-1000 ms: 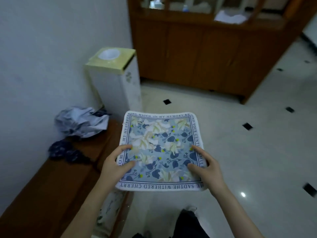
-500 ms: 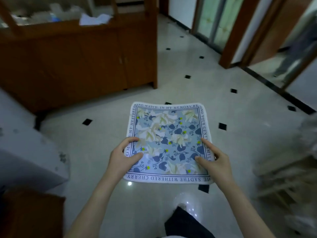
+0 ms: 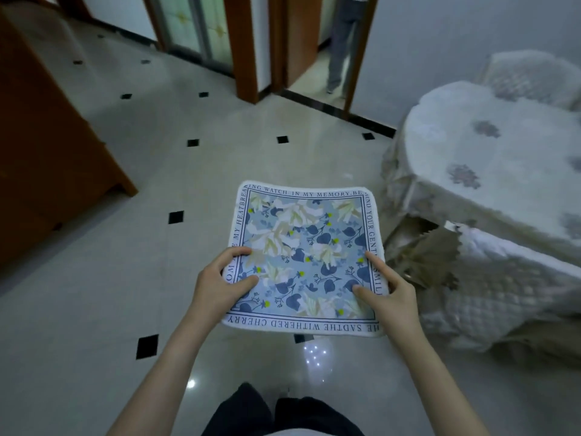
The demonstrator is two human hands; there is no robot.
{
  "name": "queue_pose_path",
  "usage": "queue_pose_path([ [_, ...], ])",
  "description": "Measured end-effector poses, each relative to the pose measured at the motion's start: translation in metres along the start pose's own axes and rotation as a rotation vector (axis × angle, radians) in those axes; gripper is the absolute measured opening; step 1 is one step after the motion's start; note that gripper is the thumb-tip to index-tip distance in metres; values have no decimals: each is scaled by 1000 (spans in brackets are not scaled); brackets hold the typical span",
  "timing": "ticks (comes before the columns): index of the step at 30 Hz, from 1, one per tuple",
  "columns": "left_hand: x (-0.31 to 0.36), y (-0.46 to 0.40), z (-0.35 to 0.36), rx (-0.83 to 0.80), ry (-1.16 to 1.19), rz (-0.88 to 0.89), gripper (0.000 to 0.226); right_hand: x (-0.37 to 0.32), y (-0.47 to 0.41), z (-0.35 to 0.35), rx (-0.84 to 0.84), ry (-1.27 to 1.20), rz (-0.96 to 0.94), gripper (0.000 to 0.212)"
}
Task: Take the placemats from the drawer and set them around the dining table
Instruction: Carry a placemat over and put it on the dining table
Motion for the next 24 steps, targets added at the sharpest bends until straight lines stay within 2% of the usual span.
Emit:
queue_pose_path([
  [5,14,-71,28,-106,-25,16,43,5,-43,-10,117,-31,29,61],
  [11,26,-186,42,-209,-42,73,42,-1,-123,11,223,-69,22,61],
  [19,71,-364,46,-342,-62,181,44,-41,-240,50,372,-174,-15,64],
  [24,106,-438,79,-444,-76,244,44,-60,-287,45,474,-178,-30,63],
])
Point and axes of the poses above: each hand's wrist, its own y-axis away from the middle knuckle, its own z-axis out of the palm, x = y × z, the point moved 6 cm from there along -y, towards the middle knuckle, and after that the axes turned 9 degrees about -y, right-handed, at the moved point
